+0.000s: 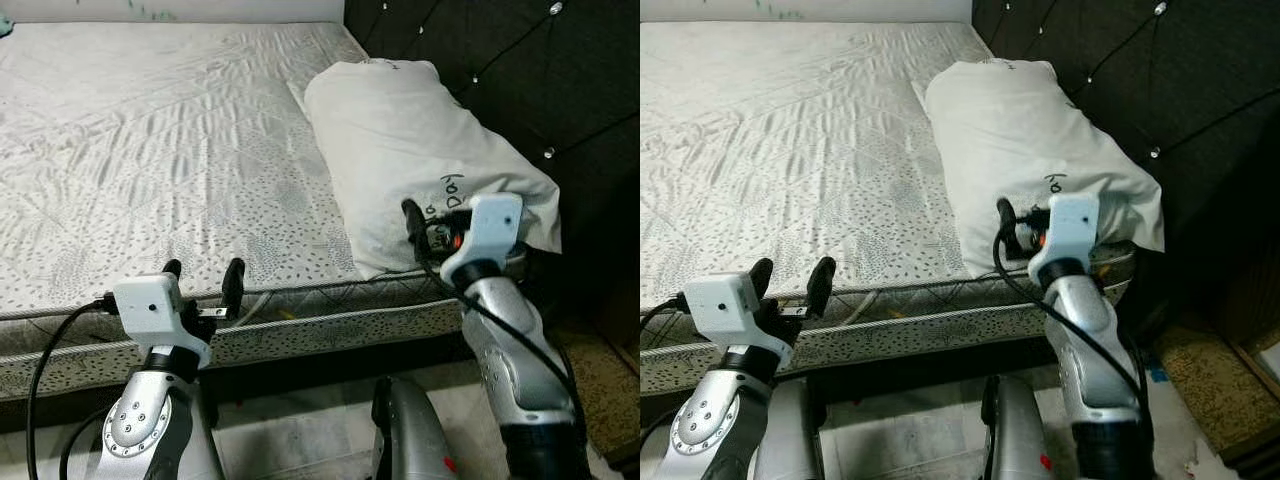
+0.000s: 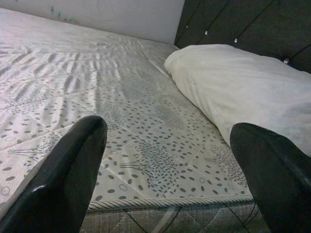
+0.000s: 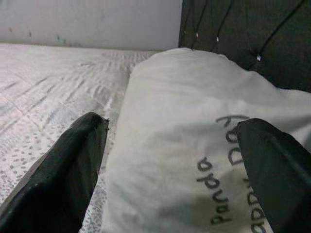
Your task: Clean up the room
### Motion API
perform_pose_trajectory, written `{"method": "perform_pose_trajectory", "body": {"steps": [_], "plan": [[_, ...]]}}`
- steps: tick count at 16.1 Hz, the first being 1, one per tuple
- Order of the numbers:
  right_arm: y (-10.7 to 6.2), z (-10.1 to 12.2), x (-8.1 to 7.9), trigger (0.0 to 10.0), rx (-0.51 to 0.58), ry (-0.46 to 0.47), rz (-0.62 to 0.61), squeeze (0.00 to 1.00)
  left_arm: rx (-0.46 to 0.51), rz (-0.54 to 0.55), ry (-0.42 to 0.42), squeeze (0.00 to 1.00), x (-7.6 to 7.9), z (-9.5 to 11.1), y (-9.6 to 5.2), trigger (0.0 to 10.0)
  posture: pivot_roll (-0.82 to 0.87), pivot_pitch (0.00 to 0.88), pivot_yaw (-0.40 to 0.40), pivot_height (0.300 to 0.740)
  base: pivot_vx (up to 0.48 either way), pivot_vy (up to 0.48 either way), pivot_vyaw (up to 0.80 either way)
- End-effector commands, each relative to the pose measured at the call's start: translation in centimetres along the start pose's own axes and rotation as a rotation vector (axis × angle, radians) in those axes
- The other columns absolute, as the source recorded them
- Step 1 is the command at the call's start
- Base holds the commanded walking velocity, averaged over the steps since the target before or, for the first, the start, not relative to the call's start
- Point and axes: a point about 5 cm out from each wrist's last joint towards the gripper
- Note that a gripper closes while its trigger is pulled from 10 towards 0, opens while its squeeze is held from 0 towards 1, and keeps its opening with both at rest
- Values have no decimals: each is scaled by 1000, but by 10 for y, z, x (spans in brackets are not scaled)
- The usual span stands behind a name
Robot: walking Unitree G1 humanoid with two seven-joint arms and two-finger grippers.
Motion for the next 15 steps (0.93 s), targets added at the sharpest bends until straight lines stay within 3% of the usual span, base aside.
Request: {"method": "perform_pose_trajectory", "body": {"steps": [1, 15], "plan": [[2, 4, 4, 10000, 4, 14, -15, 0, 1, 12, 5, 0, -2, -1, 0, 10000, 3, 43, -73, 500, 0, 0, 0], [4, -1, 8, 10000, -21, 5, -28, 0, -5, 3, 4, 0, -1, -1, 0, 10000, 9, 53, -69, 666, 0, 0, 0]]}}
Point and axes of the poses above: a point about 5 cm out from each wrist's last joint towards the gripper, its own y axis pointing out of the wrist towards the gripper, its own z axis along the axis of the wrist's last joint, x = y × z, and after that the axes turned 4 degrees about -y, right-handed
